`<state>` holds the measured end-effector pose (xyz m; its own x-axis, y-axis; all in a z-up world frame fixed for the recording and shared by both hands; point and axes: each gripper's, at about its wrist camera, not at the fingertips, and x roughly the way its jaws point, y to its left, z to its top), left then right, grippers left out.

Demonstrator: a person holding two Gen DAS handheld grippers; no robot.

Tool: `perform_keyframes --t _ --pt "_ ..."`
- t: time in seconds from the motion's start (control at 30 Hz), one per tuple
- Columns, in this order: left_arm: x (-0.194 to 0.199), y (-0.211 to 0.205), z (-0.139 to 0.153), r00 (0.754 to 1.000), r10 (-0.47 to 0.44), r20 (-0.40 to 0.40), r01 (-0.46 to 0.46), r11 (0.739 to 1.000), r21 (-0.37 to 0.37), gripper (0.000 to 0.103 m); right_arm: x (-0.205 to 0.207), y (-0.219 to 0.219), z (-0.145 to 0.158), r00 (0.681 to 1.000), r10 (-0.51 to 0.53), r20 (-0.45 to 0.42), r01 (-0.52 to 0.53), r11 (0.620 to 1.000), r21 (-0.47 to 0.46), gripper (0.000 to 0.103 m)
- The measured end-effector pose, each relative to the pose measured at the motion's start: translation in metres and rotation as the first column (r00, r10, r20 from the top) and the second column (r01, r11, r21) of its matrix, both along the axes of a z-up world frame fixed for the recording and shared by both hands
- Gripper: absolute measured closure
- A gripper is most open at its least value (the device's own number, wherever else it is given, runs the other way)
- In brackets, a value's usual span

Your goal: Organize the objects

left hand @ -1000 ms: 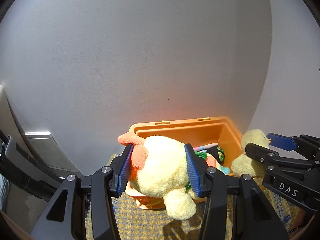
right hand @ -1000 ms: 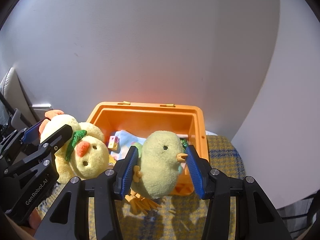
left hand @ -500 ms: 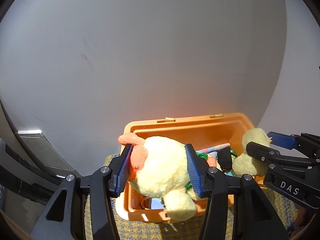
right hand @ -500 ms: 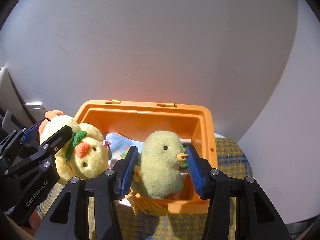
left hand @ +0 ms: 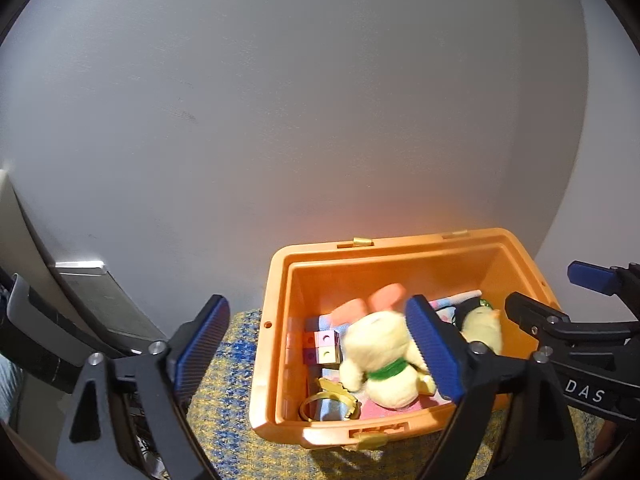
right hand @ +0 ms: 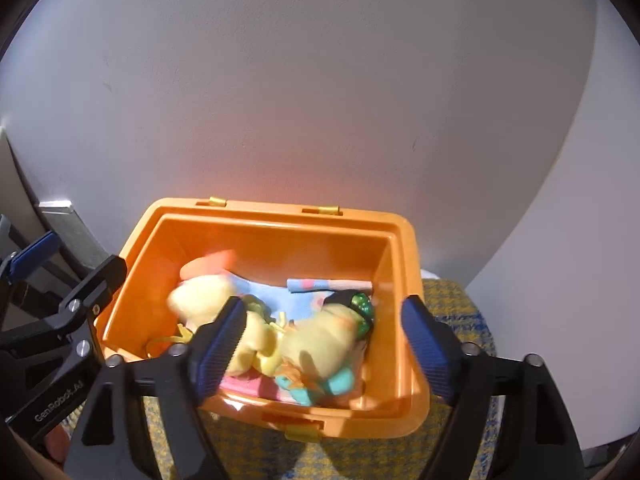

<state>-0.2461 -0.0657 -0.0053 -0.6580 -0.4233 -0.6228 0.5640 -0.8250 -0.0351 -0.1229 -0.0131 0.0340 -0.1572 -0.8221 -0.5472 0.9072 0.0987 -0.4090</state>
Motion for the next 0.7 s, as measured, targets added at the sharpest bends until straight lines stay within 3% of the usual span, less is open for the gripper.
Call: perform_keyframes --t 0.23,0.7 --pt "0.007 0.004 0.011 0.999 0.033 0.006 -0.033 0.999 -0.006 0.0 0.005 0.007 0.004 1.0 -0.012 -0.01 0.012 1.0 0.005 0.014" --pt "0.058 0.031 0.03 0.999 0.044 0.032 -0.045 0.999 0.016 0.0 0.003 0.056 0.009 0.999 -0.051 -0.003 0.051 0.998 0.028 0.009"
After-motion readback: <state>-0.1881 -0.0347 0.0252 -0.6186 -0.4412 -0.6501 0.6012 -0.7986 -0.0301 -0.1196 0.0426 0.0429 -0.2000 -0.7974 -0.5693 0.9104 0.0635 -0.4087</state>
